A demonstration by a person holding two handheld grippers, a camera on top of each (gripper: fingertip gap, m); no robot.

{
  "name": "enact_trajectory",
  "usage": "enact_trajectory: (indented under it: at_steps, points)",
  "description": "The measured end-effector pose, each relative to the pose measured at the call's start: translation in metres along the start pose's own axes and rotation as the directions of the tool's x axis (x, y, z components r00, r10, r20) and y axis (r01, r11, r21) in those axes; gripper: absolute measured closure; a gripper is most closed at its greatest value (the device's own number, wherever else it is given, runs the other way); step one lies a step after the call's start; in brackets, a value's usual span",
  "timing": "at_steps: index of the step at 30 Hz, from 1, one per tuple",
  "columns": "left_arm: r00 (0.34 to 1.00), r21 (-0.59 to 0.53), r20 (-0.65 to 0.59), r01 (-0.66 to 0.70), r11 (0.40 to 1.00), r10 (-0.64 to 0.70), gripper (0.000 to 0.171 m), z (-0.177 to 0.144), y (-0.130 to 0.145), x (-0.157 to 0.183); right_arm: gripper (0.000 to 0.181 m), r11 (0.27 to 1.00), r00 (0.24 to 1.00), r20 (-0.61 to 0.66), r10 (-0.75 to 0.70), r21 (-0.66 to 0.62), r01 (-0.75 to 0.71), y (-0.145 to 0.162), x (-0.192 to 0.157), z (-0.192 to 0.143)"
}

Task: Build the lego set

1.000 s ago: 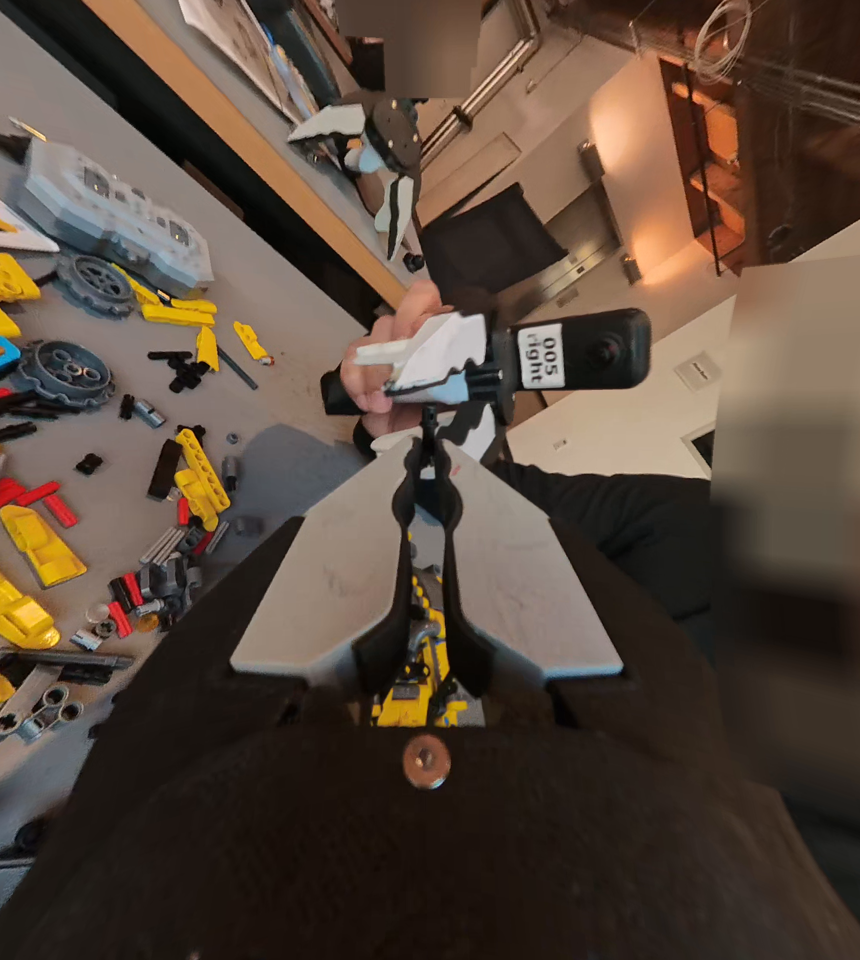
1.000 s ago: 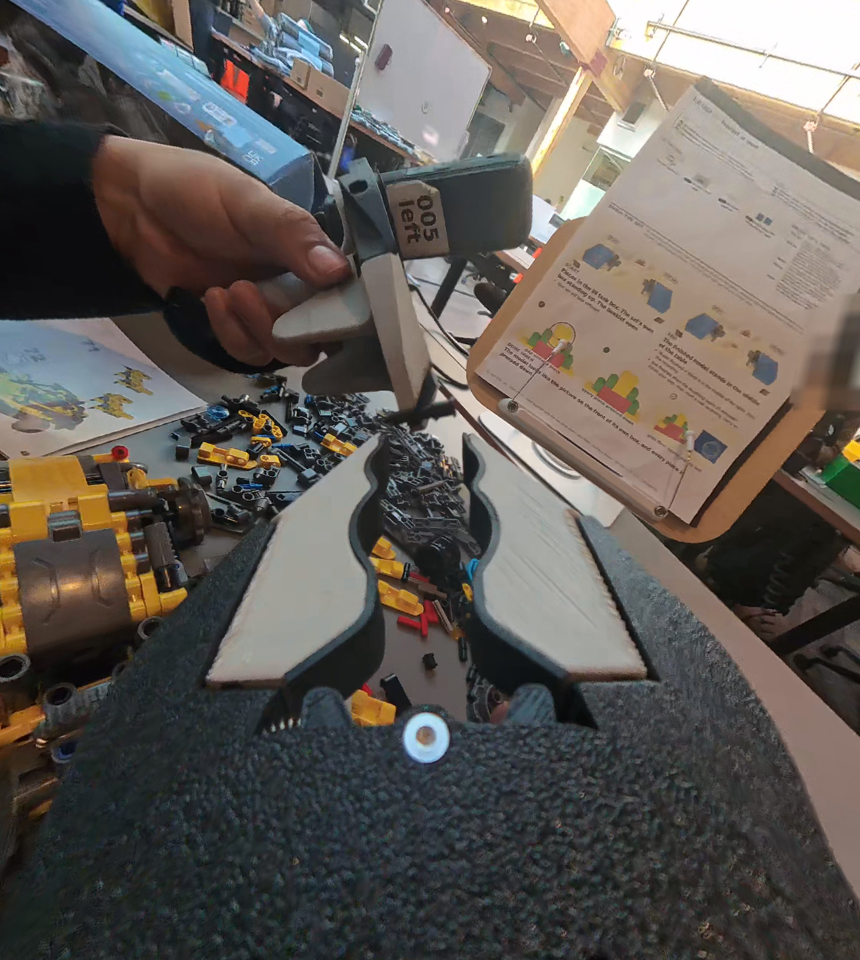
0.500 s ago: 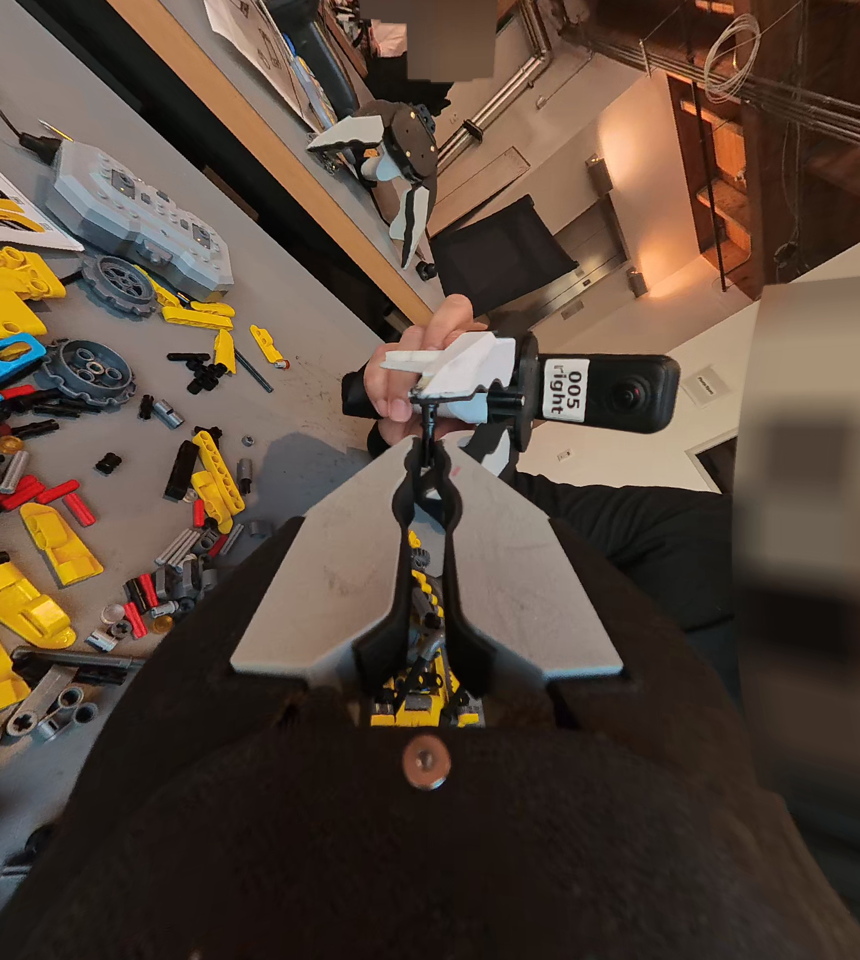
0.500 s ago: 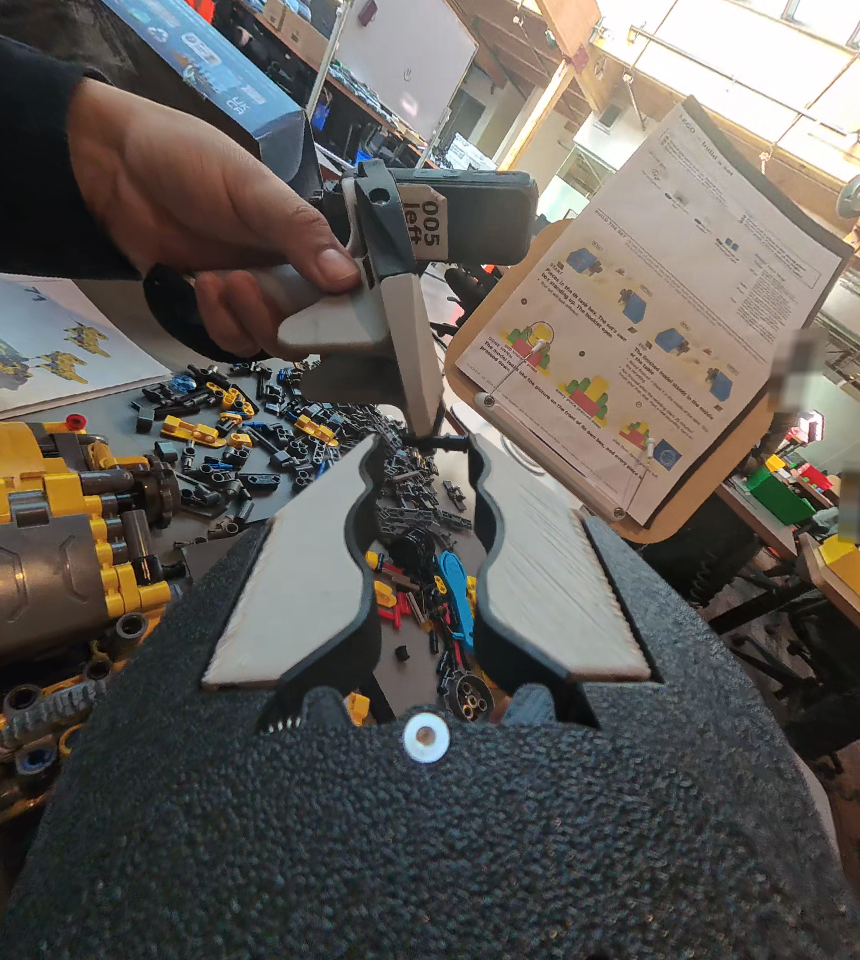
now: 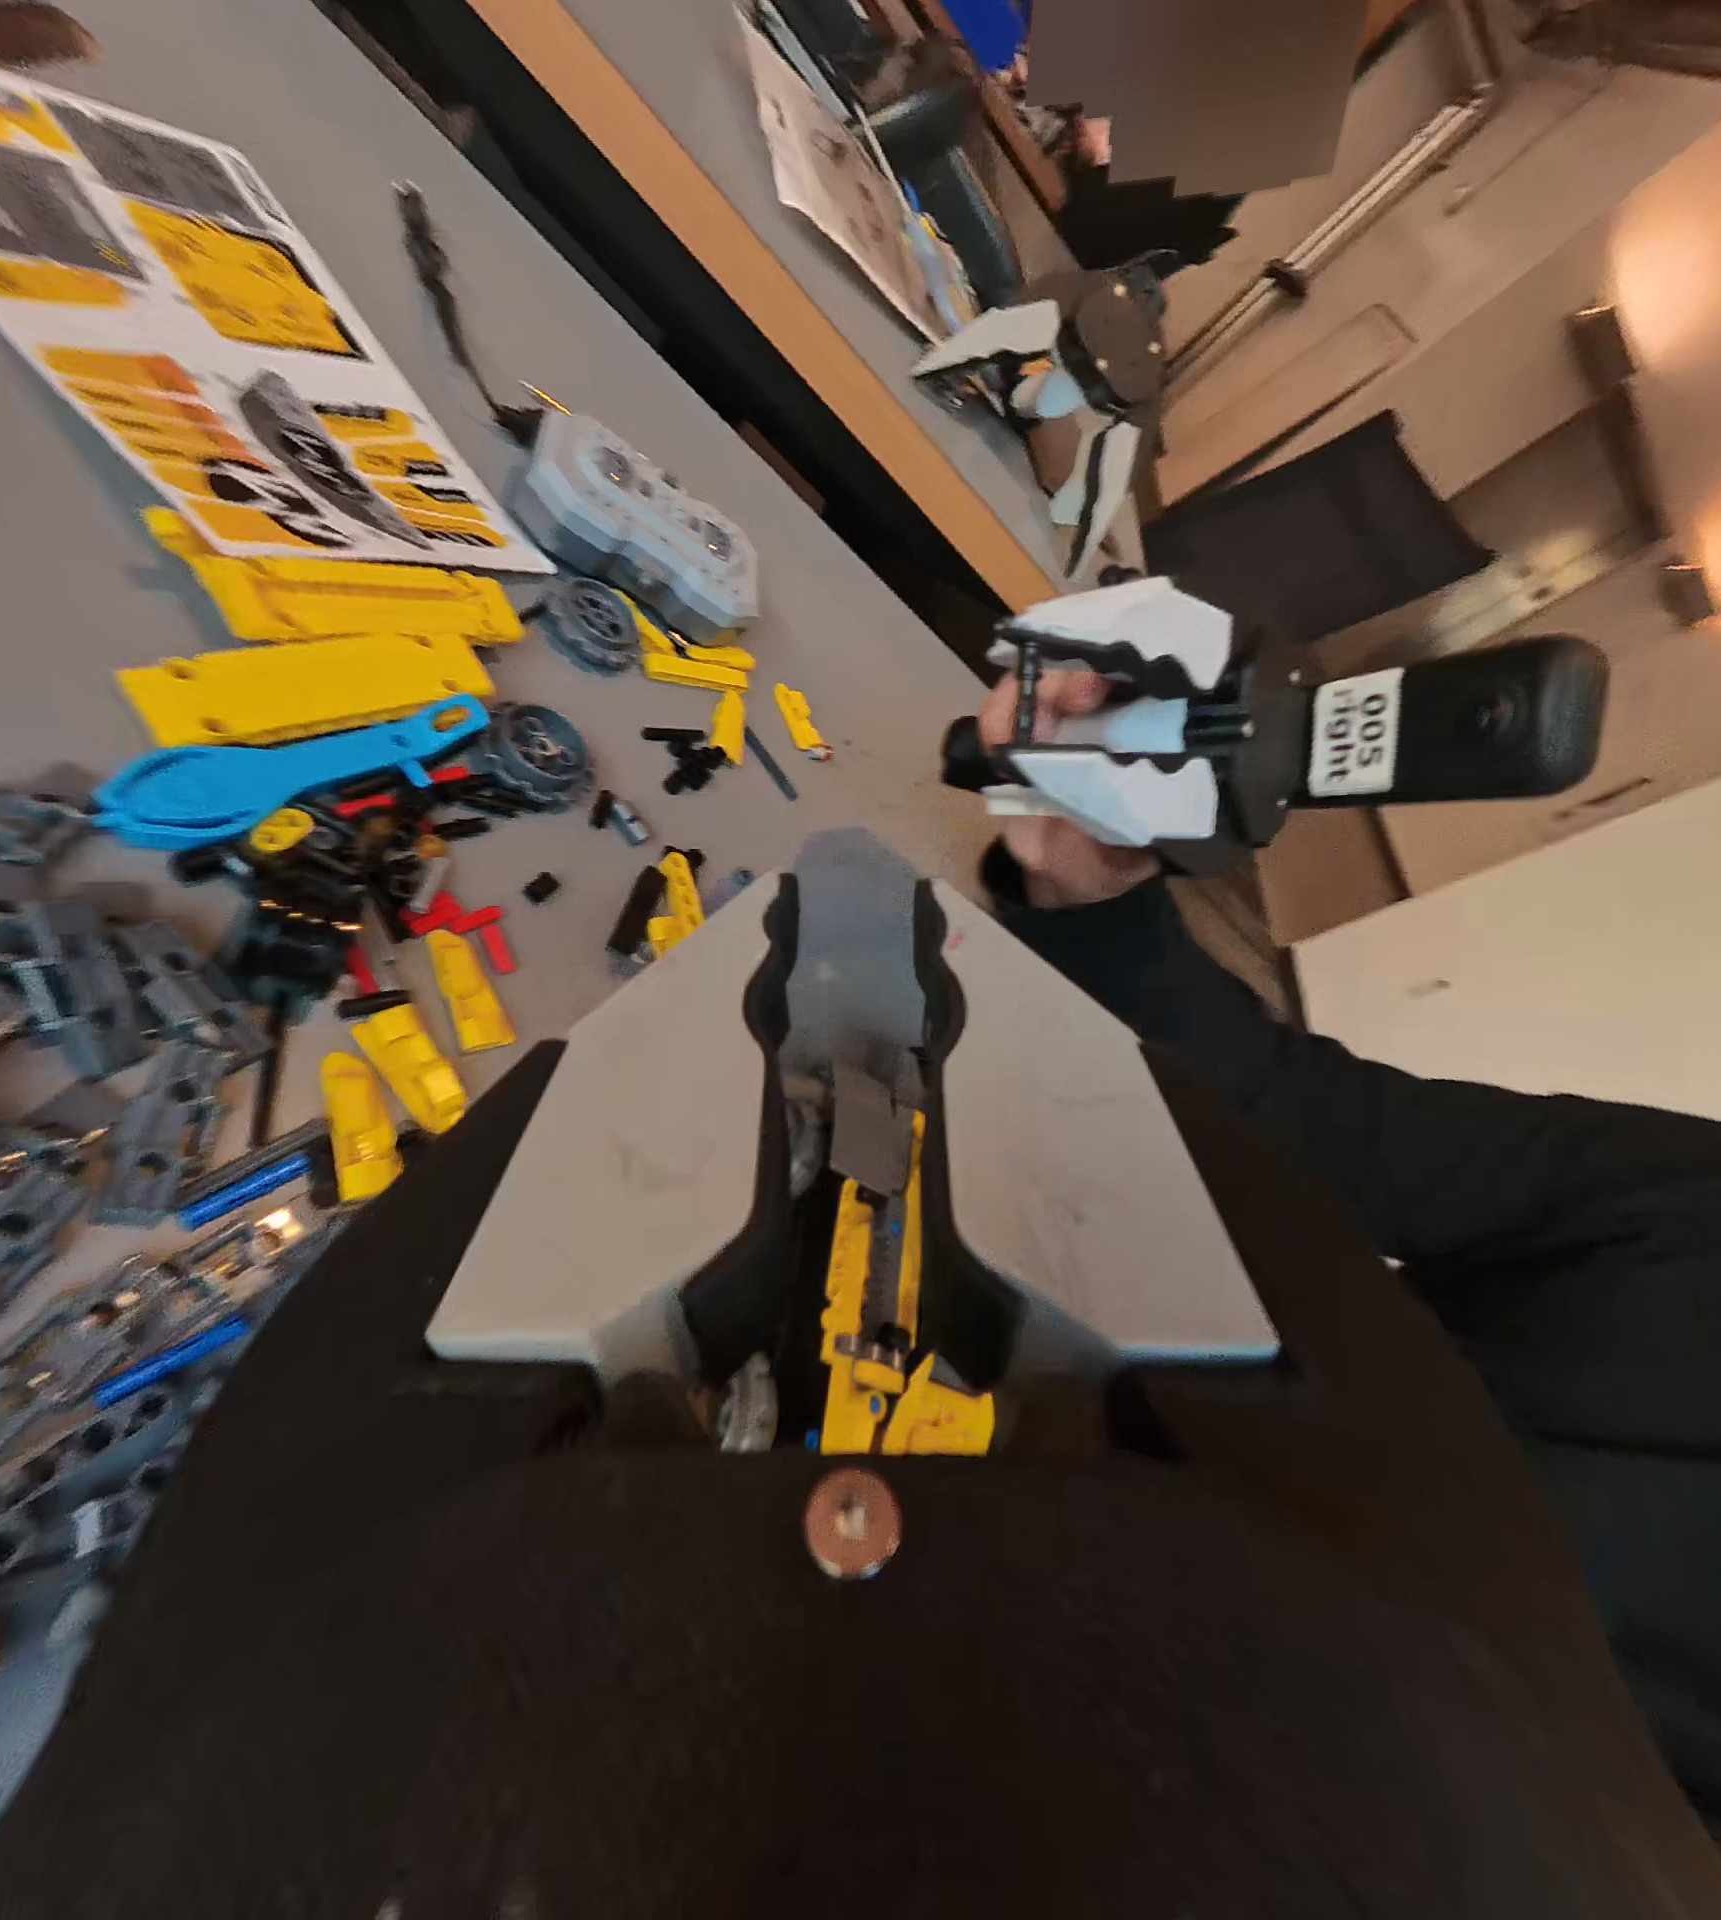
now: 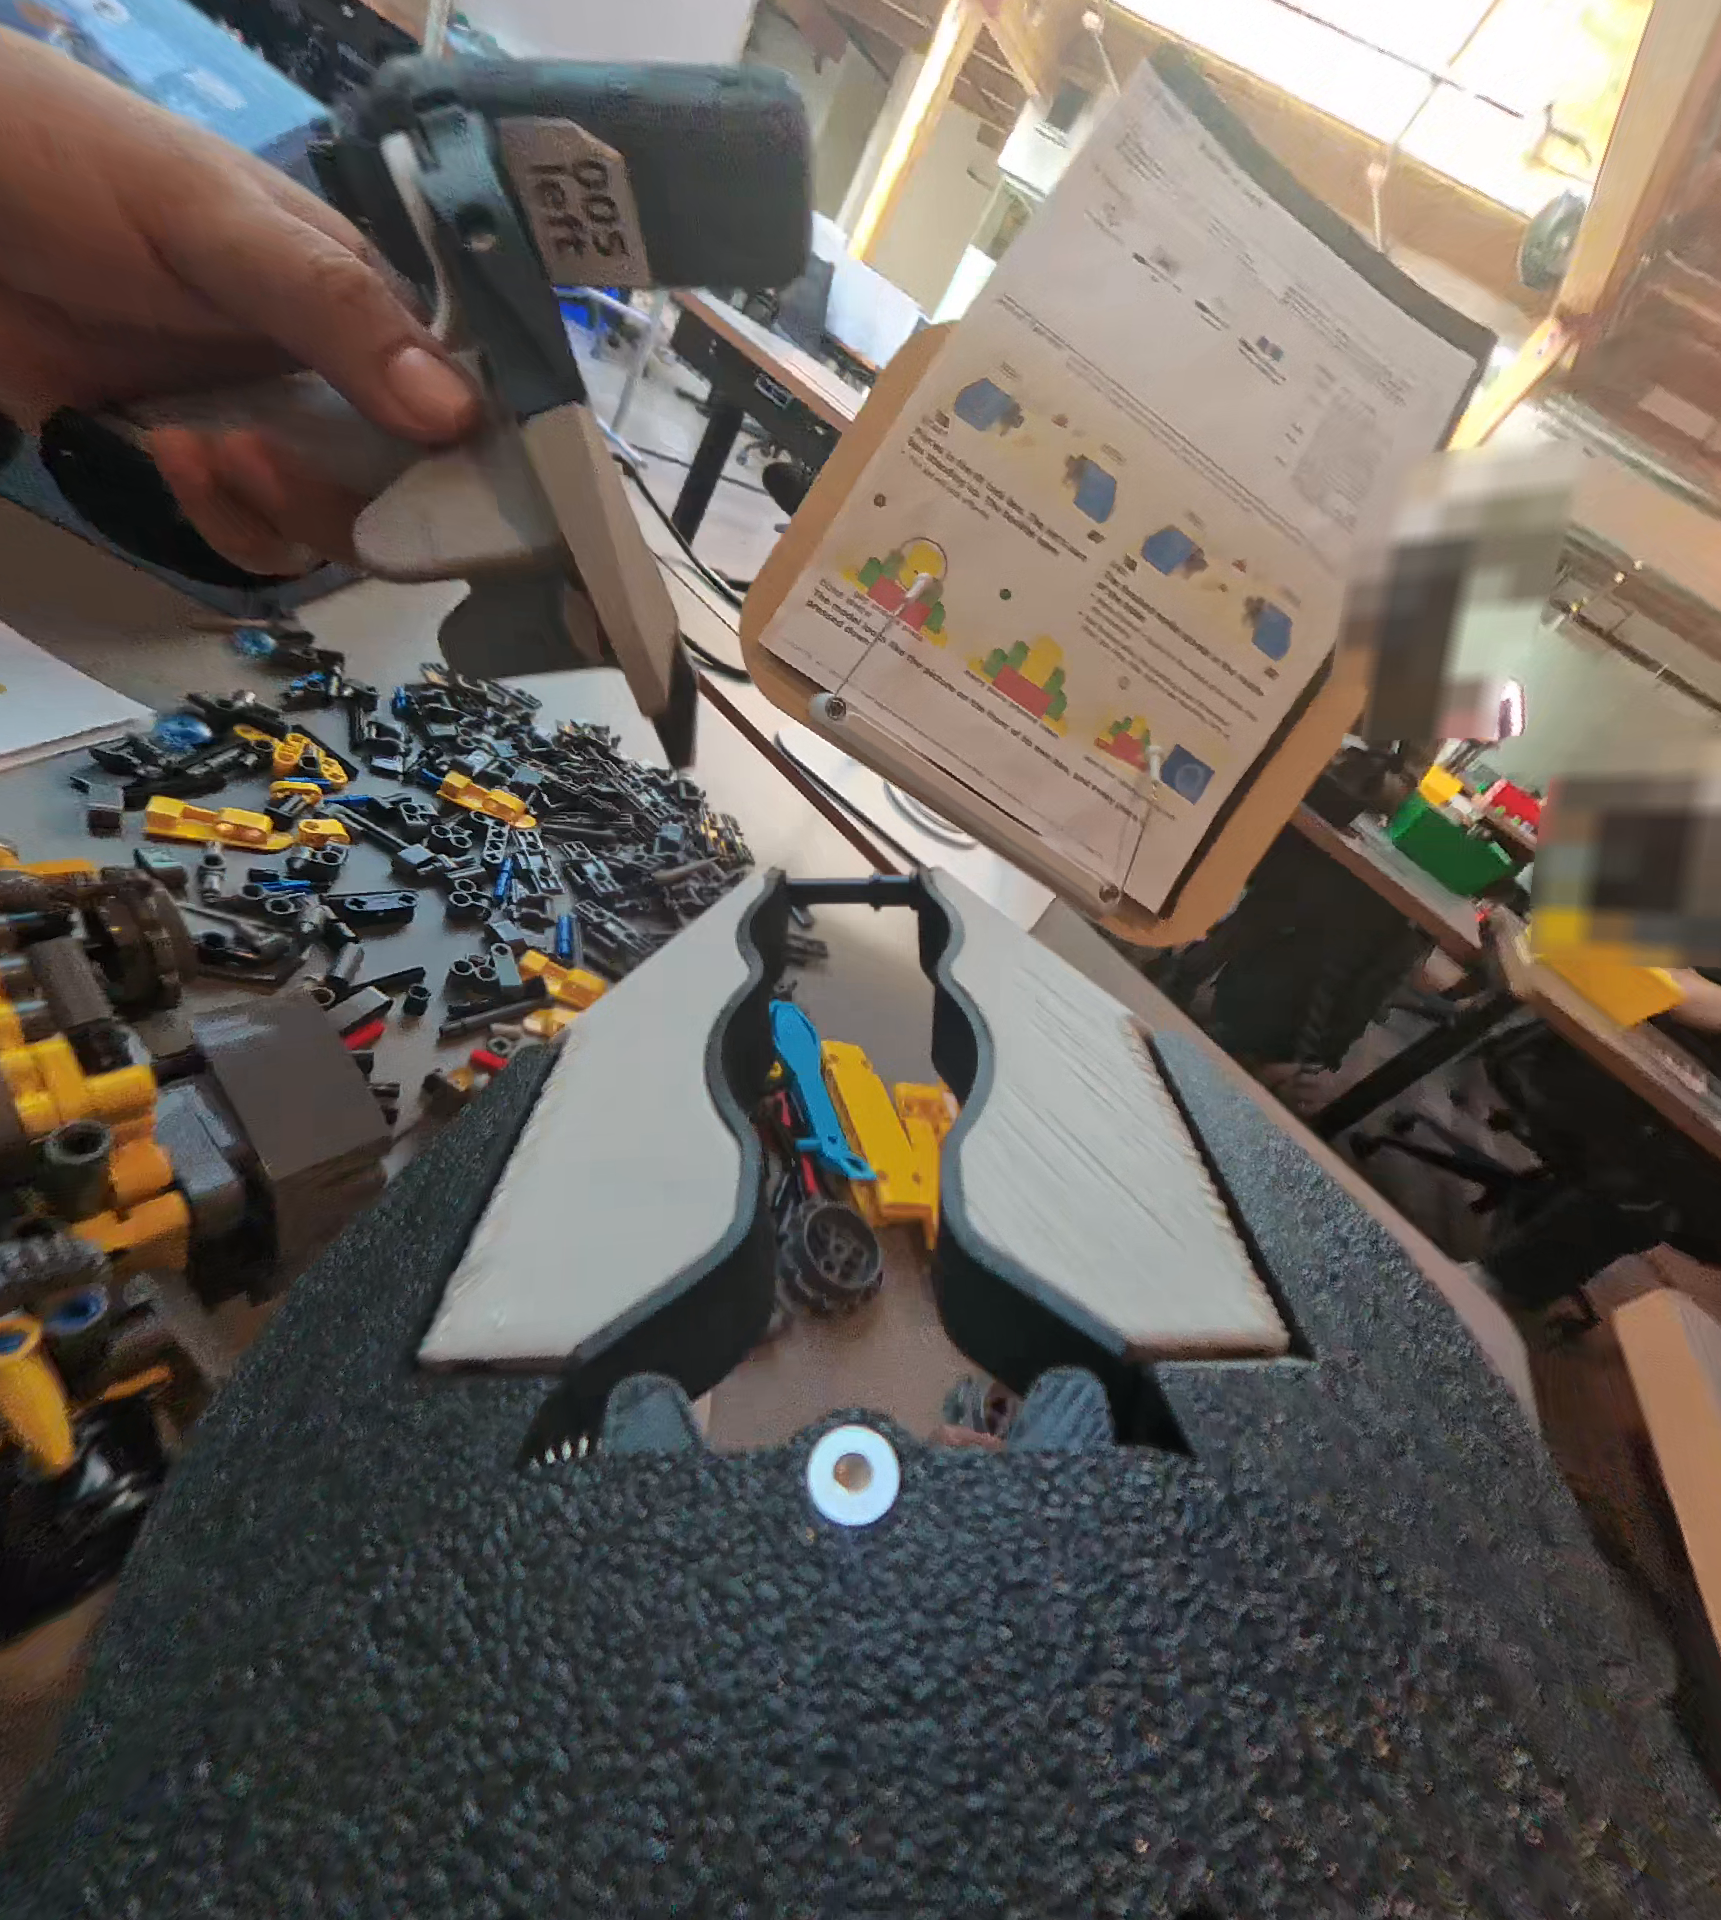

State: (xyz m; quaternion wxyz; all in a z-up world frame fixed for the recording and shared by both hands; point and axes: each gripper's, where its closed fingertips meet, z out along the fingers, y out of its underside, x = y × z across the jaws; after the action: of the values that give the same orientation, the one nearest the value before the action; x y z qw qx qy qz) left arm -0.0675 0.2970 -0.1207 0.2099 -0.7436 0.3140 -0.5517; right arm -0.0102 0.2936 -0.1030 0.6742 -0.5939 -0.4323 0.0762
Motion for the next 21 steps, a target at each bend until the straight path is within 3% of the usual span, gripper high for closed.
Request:
enact_trajectory:
  at_steps: [3, 6, 9, 14, 18, 21]
  points:
    - [0.996, 0.04, 0.063, -0.072, 0.997, 0.069, 0.15, -0.023, -0.012, 0.009, 0.158, 0.985, 0.969, 0.18, 0.171, 0.007, -0.175, 0.005, -0.014, -0.044]
    - [0.986, 0.084, 0.086, -0.149, 0.985, 0.142, 0.147, -0.039, -0.023, 0.029, 0.157, 0.945, 0.874, 0.361, 0.325, -0.14, -0.294, 0.036, -0.048, -0.088]
    - [0.978, 0.097, 0.092, -0.196, 0.976, 0.187, 0.144, -0.043, -0.026, 0.041, 0.157, 0.907, 0.78, 0.472, 0.411, -0.301, -0.295, 0.061, -0.086, -0.127]
    - [0.975, 0.061, 0.123, -0.195, 0.979, 0.186, 0.142, -0.043, -0.022, 0.038, 0.157, 0.831, 0.763, 0.461, 0.453, -0.529, -0.173, 0.104, -0.115, -0.147]
    - [0.867, -0.075, 0.434, -0.235, 0.969, 0.244, 0.141, -0.064, -0.011, -0.014, 0.156, 0.787, 0.751, 0.456, 0.478, -0.602, -0.135, 0.12, -0.128, -0.149]
    - [0.788, -0.192, 0.555, -0.192, 0.962, 0.268, 0.14, -0.082, 0.005, -0.044, 0.152, 0.784, 0.766, 0.444, 0.465, -0.608, -0.123, 0.121, -0.128, -0.147]
